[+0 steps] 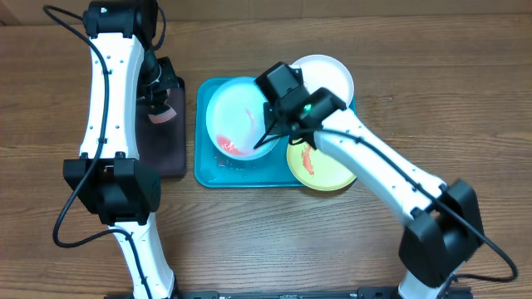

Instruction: Clean dirty plates on tray and stack at the side

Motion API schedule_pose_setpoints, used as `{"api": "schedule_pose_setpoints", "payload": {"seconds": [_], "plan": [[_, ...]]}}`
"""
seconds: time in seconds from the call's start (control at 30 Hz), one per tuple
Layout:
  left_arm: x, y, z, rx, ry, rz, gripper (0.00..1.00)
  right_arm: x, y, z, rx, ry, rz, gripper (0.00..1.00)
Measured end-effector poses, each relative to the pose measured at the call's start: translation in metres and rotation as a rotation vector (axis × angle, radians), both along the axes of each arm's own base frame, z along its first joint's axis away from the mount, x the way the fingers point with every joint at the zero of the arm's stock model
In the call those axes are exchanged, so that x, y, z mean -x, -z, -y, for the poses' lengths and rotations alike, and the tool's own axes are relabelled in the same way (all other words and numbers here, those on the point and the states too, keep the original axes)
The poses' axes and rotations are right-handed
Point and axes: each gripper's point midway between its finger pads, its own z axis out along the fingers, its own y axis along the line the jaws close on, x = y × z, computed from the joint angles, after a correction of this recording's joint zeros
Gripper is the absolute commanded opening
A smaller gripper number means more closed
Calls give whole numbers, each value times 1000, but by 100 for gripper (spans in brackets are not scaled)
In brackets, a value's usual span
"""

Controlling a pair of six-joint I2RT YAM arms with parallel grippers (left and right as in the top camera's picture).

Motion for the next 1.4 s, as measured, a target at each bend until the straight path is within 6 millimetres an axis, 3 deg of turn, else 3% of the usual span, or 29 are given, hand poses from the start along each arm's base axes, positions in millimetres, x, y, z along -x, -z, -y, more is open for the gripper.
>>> {"api": "schedule_pose_setpoints", "payload": {"seconds": [0.5, 0.83, 1.13, 1.4], "plan": [[0, 0, 4, 14, 25, -2, 4, -1, -74, 24, 480, 177, 485, 3], [0, 0, 4, 14, 33, -2, 4, 21, -114, 15, 643, 216, 686, 4], [0, 0, 4, 14, 33, -2, 4, 31, -125, 9, 678, 220, 741, 4], [0, 0, 4, 14, 33, -2, 4, 31, -123, 8, 671, 212, 732, 4]]}}
